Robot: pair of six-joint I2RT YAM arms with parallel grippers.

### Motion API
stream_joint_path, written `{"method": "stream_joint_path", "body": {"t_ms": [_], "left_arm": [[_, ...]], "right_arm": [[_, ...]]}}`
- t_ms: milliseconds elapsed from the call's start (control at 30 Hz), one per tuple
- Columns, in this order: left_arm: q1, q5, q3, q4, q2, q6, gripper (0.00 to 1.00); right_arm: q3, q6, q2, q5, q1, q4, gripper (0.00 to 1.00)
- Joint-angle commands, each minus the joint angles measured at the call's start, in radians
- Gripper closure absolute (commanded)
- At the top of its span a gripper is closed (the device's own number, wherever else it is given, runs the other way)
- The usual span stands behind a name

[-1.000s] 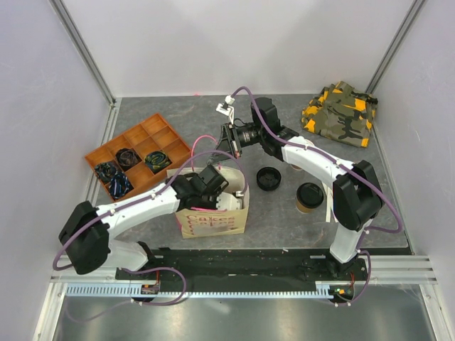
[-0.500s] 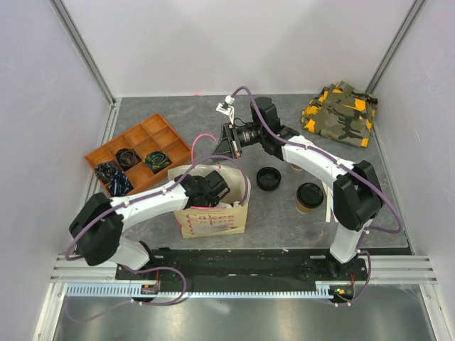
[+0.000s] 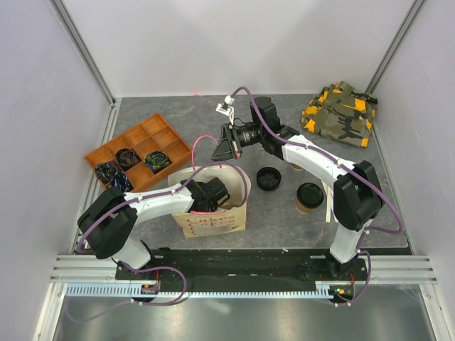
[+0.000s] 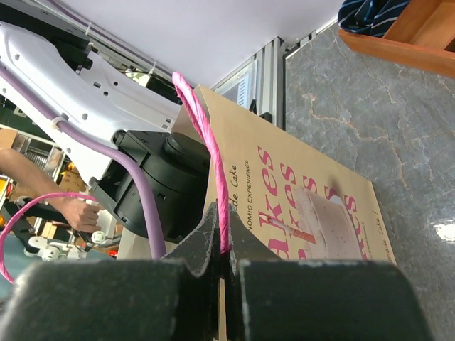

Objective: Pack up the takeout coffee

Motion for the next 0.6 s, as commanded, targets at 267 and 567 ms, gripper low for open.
{"method": "stream_joint_path", "body": {"t_ms": [267, 567], "left_arm": [[0.001, -0.054, 0.157, -0.031, -0.06, -0.01, 0.98], [0.002, -0.114, -0.004, 0.179, 0.021, -0.013, 0.98]], "right_arm": [[0.031, -0.071, -0.006, 0.007, 0.011, -0.036, 1.0], [0.034, -0.077, -0.001, 0.013, 0.014, -0.038, 1.0]]}}
